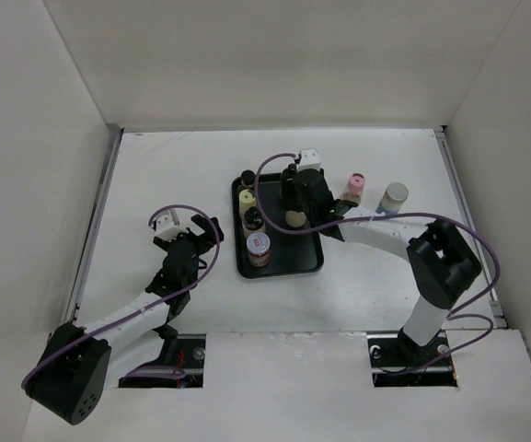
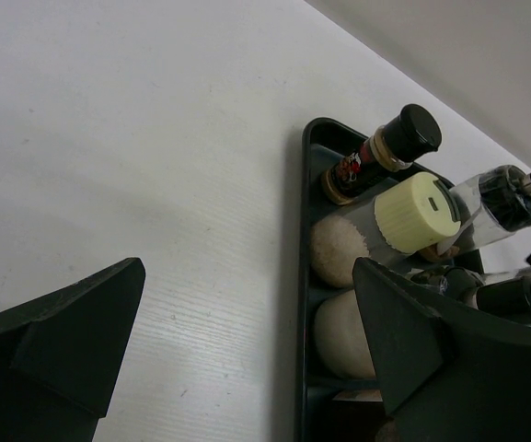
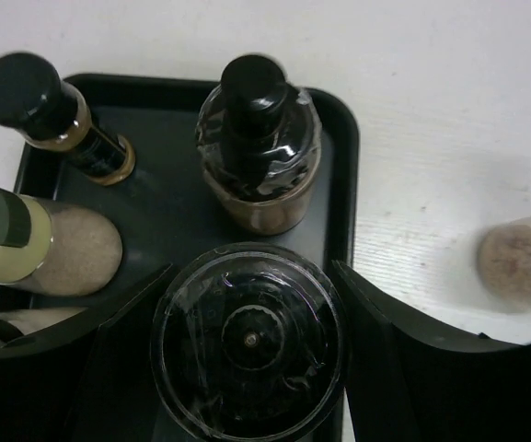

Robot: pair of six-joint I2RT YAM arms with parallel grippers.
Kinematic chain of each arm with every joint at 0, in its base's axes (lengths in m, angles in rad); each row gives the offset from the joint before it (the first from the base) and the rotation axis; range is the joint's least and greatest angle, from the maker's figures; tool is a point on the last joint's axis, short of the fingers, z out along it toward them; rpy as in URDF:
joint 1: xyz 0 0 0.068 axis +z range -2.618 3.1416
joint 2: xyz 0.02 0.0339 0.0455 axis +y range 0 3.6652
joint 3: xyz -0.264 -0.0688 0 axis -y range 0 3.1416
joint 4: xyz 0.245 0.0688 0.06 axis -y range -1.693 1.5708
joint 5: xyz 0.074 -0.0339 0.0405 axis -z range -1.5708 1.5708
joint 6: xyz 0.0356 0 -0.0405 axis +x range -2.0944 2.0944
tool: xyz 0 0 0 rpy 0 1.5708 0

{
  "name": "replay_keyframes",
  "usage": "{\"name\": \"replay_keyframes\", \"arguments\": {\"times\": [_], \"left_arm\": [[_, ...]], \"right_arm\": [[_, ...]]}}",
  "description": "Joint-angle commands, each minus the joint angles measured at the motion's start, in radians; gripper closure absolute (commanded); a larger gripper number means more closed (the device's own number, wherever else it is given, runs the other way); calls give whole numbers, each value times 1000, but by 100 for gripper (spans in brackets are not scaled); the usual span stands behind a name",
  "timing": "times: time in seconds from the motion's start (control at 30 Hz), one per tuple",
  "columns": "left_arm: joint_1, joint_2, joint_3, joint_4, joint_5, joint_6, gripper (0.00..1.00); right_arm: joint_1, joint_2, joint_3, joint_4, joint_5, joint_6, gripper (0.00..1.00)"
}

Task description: Organize the condiment bottles

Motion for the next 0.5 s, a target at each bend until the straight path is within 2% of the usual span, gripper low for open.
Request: {"name": "replay_keyframes", "arguments": {"times": [0.0, 0.1, 0.27, 0.33, 0.47], "left_arm": [[8, -18, -3, 56, 7, -10, 0], [9, -10, -2, 53, 10, -10, 0], [8, -1, 1, 56, 8, -11, 0], [6, 4, 5, 55, 13, -11, 0], [5, -2, 3, 56, 7, -13, 0]], "right_arm": [[9, 38, 68, 158, 30, 4, 48], [9, 65, 57, 194, 62, -1, 43], [12, 12, 24, 173, 65, -16, 10], [12, -46, -7, 162, 54, -13, 5], [-42, -183, -82, 133, 60, 7, 3]]}}
